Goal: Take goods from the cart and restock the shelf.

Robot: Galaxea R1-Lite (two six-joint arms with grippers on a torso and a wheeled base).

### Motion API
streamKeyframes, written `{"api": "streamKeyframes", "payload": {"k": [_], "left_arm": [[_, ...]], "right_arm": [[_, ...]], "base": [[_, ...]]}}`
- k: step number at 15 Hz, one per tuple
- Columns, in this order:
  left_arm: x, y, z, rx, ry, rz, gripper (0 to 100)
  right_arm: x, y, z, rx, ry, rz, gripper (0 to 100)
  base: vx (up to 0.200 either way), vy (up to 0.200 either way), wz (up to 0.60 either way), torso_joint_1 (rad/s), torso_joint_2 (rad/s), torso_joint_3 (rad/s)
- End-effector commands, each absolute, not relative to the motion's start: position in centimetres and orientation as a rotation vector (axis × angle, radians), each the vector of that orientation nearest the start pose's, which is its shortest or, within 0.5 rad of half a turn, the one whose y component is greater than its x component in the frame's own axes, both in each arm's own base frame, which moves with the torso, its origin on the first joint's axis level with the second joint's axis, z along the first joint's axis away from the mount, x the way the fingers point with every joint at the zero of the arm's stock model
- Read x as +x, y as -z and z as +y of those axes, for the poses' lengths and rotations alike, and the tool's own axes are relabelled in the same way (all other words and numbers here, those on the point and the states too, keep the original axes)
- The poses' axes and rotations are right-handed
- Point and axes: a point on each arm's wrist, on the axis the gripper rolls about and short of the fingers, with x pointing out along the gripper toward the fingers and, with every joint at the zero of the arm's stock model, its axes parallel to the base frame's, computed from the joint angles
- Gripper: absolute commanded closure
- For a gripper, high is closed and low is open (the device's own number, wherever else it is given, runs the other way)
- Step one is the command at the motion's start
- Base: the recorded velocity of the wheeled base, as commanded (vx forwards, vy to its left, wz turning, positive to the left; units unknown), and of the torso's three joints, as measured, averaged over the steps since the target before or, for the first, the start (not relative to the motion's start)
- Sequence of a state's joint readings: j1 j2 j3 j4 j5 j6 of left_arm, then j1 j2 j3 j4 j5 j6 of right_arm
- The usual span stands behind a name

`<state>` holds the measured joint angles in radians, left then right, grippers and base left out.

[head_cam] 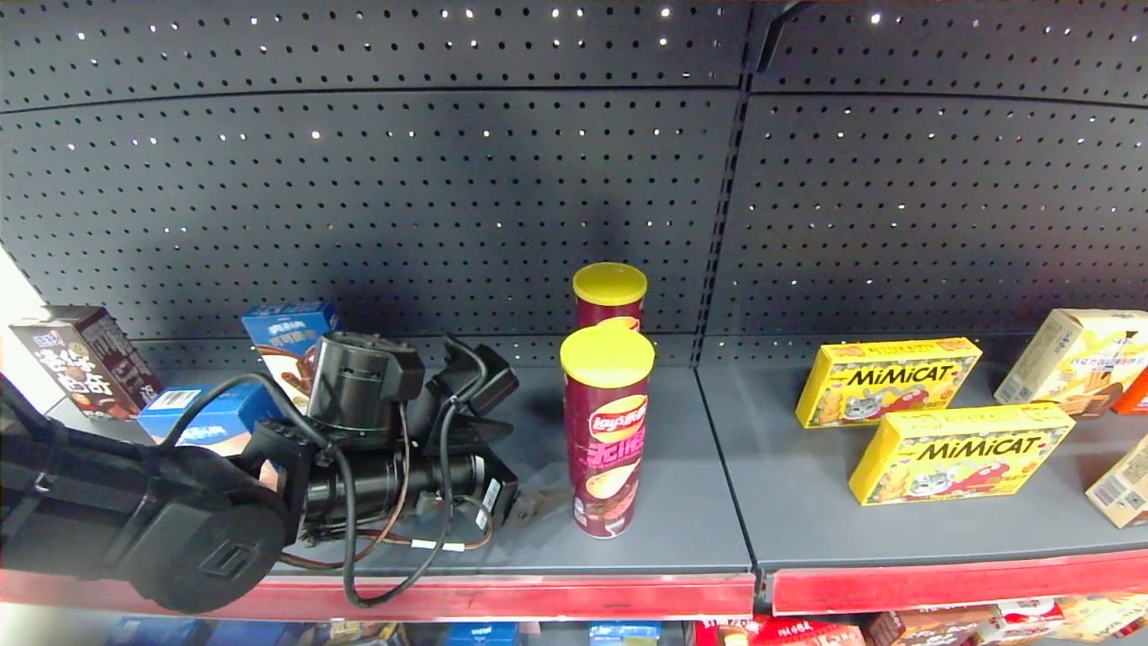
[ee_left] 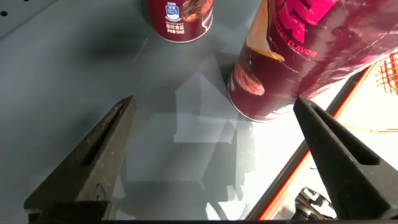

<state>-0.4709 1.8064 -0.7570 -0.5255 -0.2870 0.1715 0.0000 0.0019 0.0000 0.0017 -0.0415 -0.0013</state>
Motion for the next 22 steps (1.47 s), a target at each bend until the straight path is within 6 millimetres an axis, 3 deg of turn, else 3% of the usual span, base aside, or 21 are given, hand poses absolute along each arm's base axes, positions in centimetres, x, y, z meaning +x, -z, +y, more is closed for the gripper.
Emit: {"api": "streamKeyframes", "payload": {"k": [1, 13, 17, 22], "left_arm": [[27.6, -12.7, -14.7, 0.209, 0.785, 0.469, 0], [28.1, -12.5, -15.3, 0.208, 0.788, 0.469, 0], [26.5, -13.1, -13.2, 0.201, 0.748, 0.467, 0], [24.0, -16.6, -9.6, 0.176, 0.654, 0.354, 0]], "right_arm": [[-2.3, -7.5, -0.1, -0.002, 0.041, 0.003, 0], [-2.3, -7.5, -0.1, -0.002, 0.041, 0.003, 0], [-2.3, -7.5, -0.1, -0.002, 0.041, 0.003, 0], [-2.3, -7.5, -0.1, -0.002, 0.041, 0.003, 0]], "base": [[0.0, 0.0, 0.0, 0.0, 0.0, 0.0], [0.0, 0.0, 0.0, 0.0, 0.0, 0.0], [0.0, 0.0, 0.0, 0.0, 0.0, 0.0], [0.0, 0.0, 0.0, 0.0, 0.0, 0.0]]}}
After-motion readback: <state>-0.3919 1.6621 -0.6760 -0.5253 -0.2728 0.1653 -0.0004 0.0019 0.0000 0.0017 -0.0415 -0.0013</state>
